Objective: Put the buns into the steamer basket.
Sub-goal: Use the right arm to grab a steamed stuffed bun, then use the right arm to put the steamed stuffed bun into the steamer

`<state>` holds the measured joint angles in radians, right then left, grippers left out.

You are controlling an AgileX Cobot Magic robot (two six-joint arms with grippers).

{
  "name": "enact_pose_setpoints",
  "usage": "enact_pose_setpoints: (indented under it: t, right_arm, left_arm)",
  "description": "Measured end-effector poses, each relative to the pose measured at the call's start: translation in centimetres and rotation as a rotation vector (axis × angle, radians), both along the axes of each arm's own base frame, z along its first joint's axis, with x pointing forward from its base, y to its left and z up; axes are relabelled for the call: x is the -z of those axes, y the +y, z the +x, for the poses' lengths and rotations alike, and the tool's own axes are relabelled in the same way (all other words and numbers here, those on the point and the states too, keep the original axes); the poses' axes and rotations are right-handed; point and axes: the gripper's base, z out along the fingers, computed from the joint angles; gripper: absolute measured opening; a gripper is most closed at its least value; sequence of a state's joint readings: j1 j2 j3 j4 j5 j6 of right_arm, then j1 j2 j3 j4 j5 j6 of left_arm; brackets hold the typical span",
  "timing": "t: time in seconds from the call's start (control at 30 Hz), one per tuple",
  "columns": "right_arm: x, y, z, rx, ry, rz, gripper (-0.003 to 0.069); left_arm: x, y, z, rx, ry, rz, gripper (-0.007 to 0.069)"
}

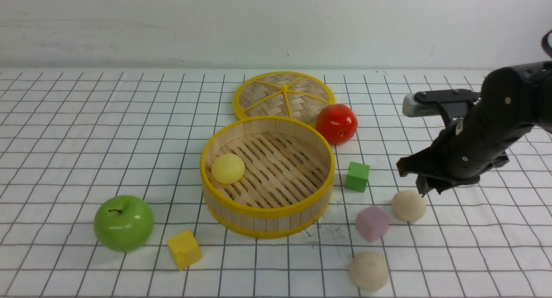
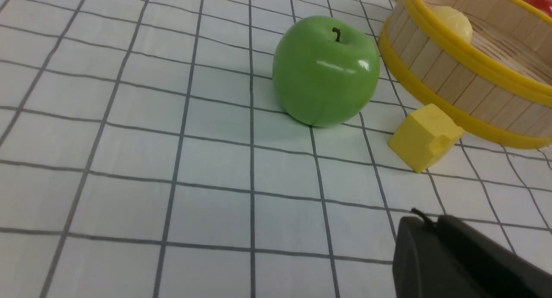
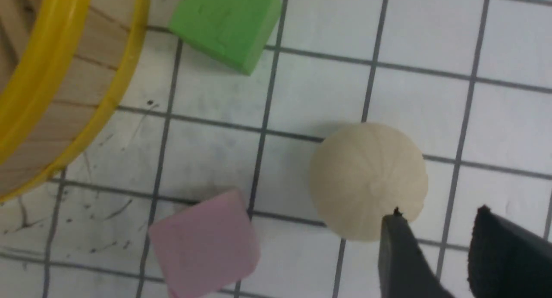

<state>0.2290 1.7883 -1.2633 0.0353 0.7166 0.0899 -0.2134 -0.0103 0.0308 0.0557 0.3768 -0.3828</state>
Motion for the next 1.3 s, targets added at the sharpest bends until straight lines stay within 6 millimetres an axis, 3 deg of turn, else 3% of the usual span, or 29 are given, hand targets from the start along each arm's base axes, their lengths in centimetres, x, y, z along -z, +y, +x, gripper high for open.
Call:
enact_pose_setpoints:
  t: [0.5,0.7,0.87,1.03,1.3]
  right_arm:
    - [3.8,0.7,1.6,0.063,0.075,0.051,0.024]
    - [3.9,0.7,1.7,0.054,0.083,0.035,0.018]
    - [2.9,0.7,2.0,0.046,0.098,0.024,0.0009]
    - [1.6,0.9,2.6,0.043,0.094,0.028,0.0002]
    - [-3.2,2.3,4.6,0.031,0.01,0.164,0.0002]
  left_arm:
    - [0.0,0.0,0.0,0.0,0.0,0.0,0.0053]
    - [0.0,0.0,0.0,0.0,0.0,0.0,0.0057]
    - [0.0,0.0,0.0,0.0,0.0,0.0,0.0057]
    - [0.0,0.0,0.0,0.0,0.0,0.001,0.0062]
    - [0.0,0.0,0.0,0.001,-0.001,0.003,0.0073]
